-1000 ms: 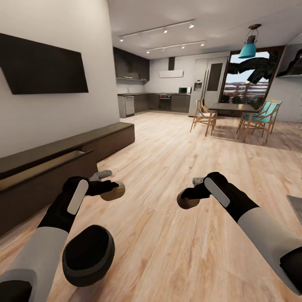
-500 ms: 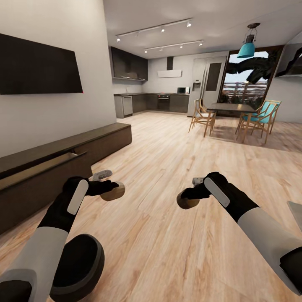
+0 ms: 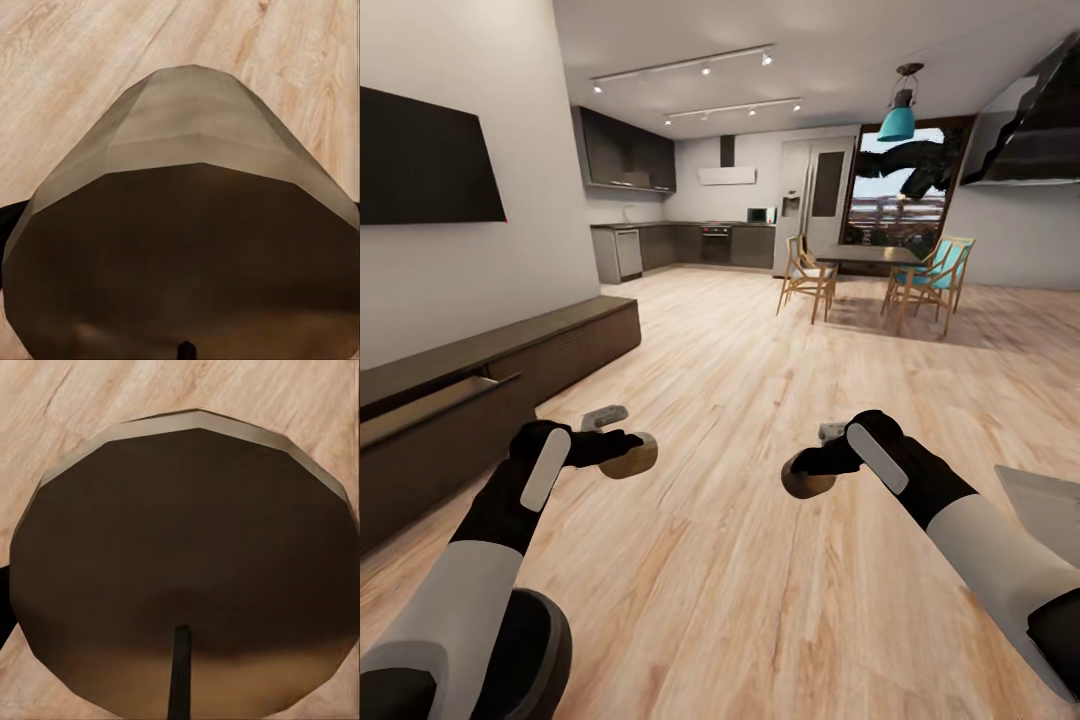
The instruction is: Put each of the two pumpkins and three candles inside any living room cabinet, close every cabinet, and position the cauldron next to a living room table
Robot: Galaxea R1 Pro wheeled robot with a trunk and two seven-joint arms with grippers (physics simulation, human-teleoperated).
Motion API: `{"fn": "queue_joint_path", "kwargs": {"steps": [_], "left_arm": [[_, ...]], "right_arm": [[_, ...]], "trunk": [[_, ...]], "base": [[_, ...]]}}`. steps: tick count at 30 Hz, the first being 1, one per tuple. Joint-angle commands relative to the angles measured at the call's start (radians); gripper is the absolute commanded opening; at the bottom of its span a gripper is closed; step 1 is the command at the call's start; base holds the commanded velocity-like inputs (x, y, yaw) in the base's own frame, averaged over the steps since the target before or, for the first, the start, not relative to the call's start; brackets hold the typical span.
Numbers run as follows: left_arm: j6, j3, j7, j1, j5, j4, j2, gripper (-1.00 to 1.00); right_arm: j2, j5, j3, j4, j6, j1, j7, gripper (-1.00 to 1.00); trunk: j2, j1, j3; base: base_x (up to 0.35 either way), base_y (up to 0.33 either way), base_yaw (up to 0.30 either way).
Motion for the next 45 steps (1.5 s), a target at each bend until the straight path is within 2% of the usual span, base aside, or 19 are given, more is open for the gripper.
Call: {"fn": "queue_joint_path", "kwargs": {"steps": [1, 12, 32, 45], "left_arm": [[0.002, -0.002, 0.01, 0.0, 0.012, -0.001, 0.001, -1.0], [0.002, -0.004, 0.011, 0.0, 0.012, 0.013, 0.001, -1.0], [0.002, -0.003, 0.012, 0.0, 0.012, 0.014, 0.0, -1.0], [0.002, -0.004, 0.012, 0.0, 0.012, 0.014, 0.0, -1.0]], "right_arm": [[-0.001, -0.01, 0.004, -0.001, 0.001, -0.001, -0.01, -1.0], [-0.001, -0.01, 0.004, -0.001, 0.001, -0.001, -0.01, -1.0], [-0.002, -0.011, 0.004, -0.001, 0.001, -0.001, -0.01, -1.0], [-0.002, -0.011, 0.004, -0.001, 0.001, -0.001, -0.01, -1.0]], "trunk": [[0.0, 0.0, -0.001], [0.0, 0.0, -0.002], [0.0, 0.0, 0.009], [0.0, 0.0, 0.01]], "base": [[0.273, 0.0, -0.289], [0.313, -0.034, -0.058], [0.309, -0.151, 0.0], [0.318, -0.017, 0.058]]}}
